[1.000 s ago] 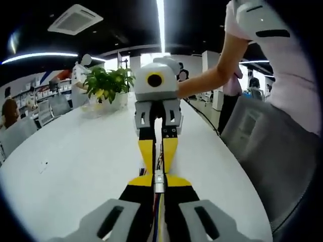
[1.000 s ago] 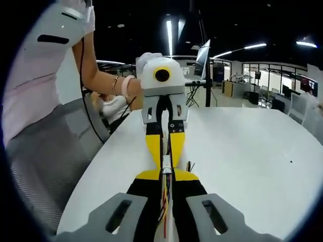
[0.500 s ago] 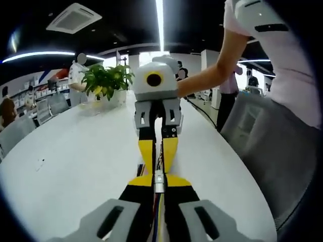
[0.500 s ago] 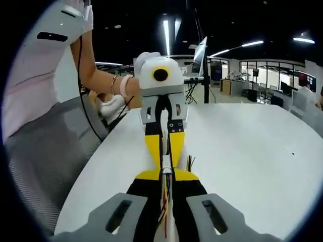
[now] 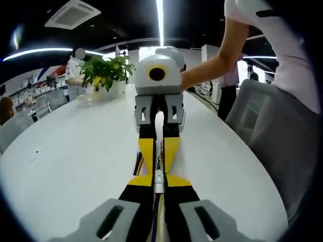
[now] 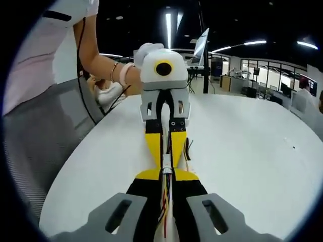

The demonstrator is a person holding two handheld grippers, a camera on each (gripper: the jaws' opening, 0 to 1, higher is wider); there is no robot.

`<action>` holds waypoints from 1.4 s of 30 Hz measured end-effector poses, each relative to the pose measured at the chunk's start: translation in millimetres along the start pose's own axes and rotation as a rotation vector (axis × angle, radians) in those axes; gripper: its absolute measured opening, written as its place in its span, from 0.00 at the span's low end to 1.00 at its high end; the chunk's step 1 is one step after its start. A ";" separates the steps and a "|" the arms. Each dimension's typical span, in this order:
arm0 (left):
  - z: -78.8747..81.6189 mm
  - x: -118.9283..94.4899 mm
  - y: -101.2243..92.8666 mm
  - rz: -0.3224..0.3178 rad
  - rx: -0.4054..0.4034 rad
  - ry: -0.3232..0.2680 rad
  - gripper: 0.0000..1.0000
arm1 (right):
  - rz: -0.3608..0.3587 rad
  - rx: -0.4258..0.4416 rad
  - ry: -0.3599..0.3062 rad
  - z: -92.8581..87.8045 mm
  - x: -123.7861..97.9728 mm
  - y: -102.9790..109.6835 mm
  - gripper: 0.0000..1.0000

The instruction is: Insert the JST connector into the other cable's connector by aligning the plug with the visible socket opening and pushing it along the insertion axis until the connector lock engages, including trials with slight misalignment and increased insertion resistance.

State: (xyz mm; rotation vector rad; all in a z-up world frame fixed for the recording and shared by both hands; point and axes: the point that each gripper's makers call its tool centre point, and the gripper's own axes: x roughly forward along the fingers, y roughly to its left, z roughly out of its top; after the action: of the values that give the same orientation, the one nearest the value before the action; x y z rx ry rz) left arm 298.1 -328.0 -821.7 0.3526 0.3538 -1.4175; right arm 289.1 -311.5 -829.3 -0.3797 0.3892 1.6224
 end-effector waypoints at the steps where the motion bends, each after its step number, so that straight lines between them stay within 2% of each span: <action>1: -0.5 0.3 1.0 0.003 -0.003 0.000 0.00 | -0.001 0.000 0.000 -0.4 0.3 -0.5 0.03; 7: -12.0 4.5 6.9 0.008 -0.015 0.005 0.00 | -0.003 0.004 0.001 -5.3 3.4 -3.8 0.03; 16: -18.9 7.4 6.1 0.008 -0.022 0.012 0.00 | 0.002 0.004 0.007 -9.6 6.1 -2.1 0.04; 35: -26.2 9.0 8.2 0.006 -0.035 0.027 0.01 | 0.001 -0.015 0.039 -13.9 8.0 -1.7 0.04; 42: -26.1 5.2 6.4 0.024 -0.048 0.037 0.02 | -0.013 -0.001 0.049 -15.1 7.9 -4.6 0.05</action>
State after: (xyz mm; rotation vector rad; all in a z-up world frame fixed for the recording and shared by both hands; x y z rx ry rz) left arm 304.4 -320.4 -847.2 0.3433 0.4124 -1.3782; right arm 293.3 -311.2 -846.4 -0.4226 0.4220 1.6031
